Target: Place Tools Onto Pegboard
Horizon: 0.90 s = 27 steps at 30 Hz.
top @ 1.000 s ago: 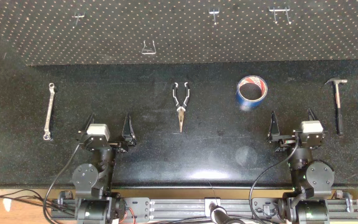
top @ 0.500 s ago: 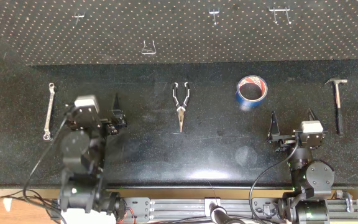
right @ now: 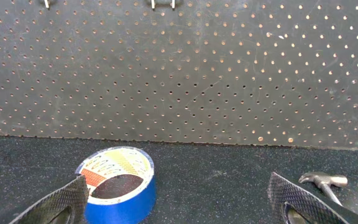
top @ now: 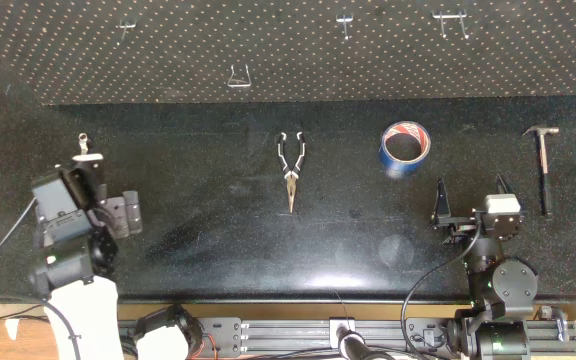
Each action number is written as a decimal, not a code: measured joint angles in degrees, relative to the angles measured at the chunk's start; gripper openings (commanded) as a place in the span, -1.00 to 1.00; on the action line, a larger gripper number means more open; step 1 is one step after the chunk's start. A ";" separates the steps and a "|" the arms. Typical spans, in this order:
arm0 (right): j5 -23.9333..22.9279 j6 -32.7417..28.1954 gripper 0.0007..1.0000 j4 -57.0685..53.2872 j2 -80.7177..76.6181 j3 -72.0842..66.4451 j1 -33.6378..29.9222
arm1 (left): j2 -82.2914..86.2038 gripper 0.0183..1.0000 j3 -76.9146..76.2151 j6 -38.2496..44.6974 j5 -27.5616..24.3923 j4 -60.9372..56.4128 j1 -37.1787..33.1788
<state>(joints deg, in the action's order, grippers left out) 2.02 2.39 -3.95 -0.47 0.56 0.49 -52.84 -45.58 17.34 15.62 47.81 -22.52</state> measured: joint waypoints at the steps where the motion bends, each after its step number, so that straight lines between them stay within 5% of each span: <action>1: -0.02 0.00 0.88 0.00 0.00 0.00 0.00 | -0.09 0.99 0.00 1.86 -0.52 0.07 -2.32; 9: -0.02 0.00 0.88 0.00 0.00 0.00 0.00 | -1.49 0.99 -0.07 17.31 -9.97 2.64 -21.73; 17: -0.02 0.02 0.88 0.00 0.00 0.00 0.00 | -6.82 0.99 -0.98 21.70 -16.59 9.64 -26.64; 27: -0.02 0.00 0.88 -0.02 0.00 0.00 0.00 | -17.22 0.99 -3.32 26.60 -26.40 1.77 -38.58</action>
<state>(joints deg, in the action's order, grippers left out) 2.00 2.39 -3.97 -0.47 0.56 0.49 -70.06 -48.90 43.94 -10.79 49.58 -61.10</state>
